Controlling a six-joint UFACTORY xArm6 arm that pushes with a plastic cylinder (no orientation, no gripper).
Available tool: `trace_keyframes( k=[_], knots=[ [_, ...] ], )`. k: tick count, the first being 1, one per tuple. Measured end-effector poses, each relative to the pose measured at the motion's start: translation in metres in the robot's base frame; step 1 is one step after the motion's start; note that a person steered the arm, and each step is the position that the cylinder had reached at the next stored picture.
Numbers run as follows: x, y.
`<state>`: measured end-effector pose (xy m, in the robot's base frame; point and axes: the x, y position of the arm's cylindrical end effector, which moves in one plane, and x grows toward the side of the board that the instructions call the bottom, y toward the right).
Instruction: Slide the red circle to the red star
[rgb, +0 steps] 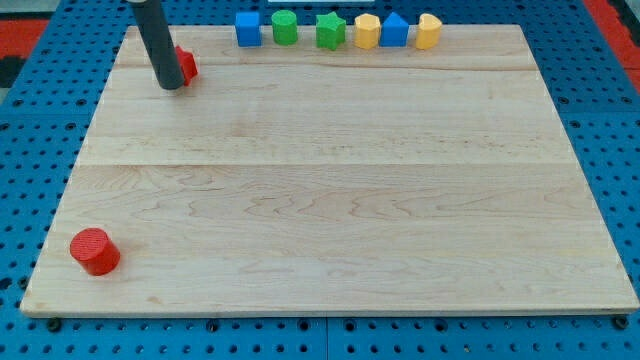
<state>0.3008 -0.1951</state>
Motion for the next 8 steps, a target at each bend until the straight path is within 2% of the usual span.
trace_keyframes(
  k=[1, 3, 4, 5, 6, 7, 8],
  knots=[
    [-0.022, -0.015],
    [-0.083, 0.005],
    [-0.036, -0.024],
    [0.047, -0.007],
    [0.151, 0.096],
    [0.284, 0.052],
    [0.300, -0.050]
  ],
)
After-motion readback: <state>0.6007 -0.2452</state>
